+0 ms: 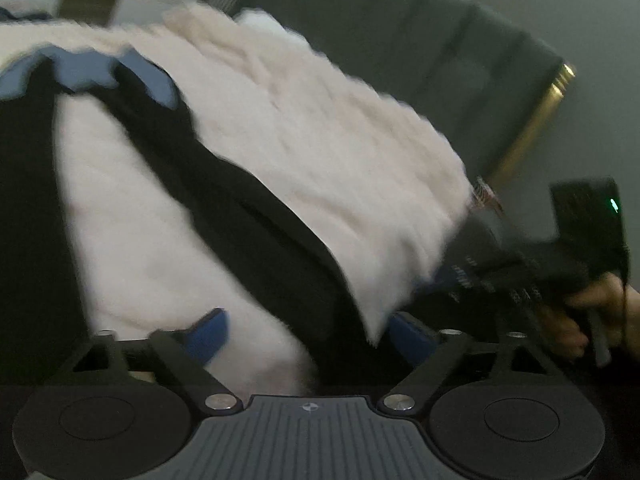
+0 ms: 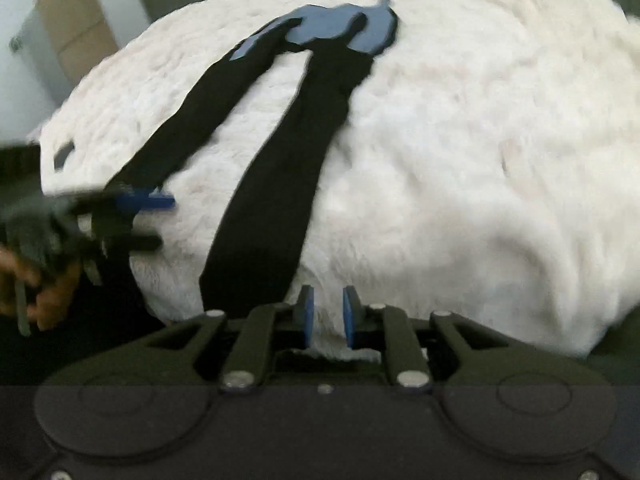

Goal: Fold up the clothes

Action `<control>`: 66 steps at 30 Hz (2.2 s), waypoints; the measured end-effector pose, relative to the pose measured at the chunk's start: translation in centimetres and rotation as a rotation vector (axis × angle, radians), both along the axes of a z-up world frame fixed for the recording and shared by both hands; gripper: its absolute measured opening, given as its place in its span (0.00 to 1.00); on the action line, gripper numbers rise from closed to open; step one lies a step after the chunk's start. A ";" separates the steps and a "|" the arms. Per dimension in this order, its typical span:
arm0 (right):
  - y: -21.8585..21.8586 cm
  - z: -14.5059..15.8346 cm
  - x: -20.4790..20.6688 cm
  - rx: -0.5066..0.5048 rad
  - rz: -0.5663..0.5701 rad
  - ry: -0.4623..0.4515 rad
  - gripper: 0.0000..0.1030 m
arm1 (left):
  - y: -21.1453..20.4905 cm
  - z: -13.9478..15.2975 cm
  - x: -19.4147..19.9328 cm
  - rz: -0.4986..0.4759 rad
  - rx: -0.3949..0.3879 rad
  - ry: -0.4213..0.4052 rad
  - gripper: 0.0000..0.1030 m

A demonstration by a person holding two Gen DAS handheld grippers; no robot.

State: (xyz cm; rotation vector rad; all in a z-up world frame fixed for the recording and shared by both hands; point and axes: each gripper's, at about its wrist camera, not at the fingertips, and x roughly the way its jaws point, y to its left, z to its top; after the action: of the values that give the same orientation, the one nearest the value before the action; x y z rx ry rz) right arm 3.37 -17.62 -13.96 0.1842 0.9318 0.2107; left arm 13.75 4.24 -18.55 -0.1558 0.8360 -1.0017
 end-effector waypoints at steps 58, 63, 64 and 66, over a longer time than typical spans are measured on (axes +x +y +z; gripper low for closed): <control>-0.4 -0.2 17.2 0.086 -0.077 -0.146 0.39 | 5.1 4.4 8.8 0.350 -0.066 0.100 0.62; 0.7 -0.5 23.2 0.060 -0.128 -0.169 0.39 | 1.8 3.8 21.1 0.483 0.015 0.079 0.58; 0.9 -1.1 25.7 0.050 -0.150 -0.160 0.39 | 1.0 3.2 23.0 0.484 0.009 0.111 0.57; 0.0 -2.2 27.2 0.048 -0.164 -0.151 0.39 | -0.3 2.0 25.5 0.481 -0.002 0.162 0.56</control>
State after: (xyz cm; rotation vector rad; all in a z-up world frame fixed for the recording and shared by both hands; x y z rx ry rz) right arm 30.52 -17.65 -16.20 0.2841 0.7577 0.0945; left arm 39.29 3.91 -16.51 -0.4230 0.8899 -0.5421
